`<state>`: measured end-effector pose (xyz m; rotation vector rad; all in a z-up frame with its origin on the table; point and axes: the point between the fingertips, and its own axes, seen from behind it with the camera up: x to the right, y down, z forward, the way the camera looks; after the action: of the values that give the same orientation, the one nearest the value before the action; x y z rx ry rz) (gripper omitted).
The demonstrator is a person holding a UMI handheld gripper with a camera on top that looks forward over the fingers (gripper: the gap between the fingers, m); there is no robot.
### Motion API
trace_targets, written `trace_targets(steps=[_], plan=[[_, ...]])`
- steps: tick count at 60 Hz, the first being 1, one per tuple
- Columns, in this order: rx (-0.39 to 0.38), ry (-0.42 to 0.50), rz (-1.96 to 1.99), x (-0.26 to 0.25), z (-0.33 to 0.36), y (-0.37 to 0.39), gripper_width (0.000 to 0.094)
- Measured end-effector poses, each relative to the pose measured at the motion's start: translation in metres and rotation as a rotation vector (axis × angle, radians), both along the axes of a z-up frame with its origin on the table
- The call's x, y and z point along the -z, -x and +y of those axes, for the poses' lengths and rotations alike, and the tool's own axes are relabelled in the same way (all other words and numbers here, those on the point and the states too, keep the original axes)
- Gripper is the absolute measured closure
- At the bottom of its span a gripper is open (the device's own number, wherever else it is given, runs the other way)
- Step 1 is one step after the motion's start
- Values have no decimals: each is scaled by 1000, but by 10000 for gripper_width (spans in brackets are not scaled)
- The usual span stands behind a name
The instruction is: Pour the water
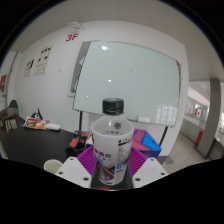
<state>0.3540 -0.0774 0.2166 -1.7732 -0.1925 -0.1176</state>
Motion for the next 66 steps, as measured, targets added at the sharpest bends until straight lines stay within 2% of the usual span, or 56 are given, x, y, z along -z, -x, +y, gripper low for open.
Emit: trace_targets(steps=[11,21,22,25,34,37,40,43,46,56,66], plan=[[-14,104,96,94,8,-9,547],[-12,188,130,158,-1,-10,539],[-13,143,141,151,2,-10,535],[-15,115,146,151,-1,-10,531],[1,126,174,151,-1,-13,406],[11,191,180,163,-4,-13,284],[29,253,185,173,-12,-17,76],[57,272,183,174,-19,-22,117],[86,271,167,166,-29,-27,82],[132,252,111,121,-84,-22,91],[173,233,78,69,-169,2,88]])
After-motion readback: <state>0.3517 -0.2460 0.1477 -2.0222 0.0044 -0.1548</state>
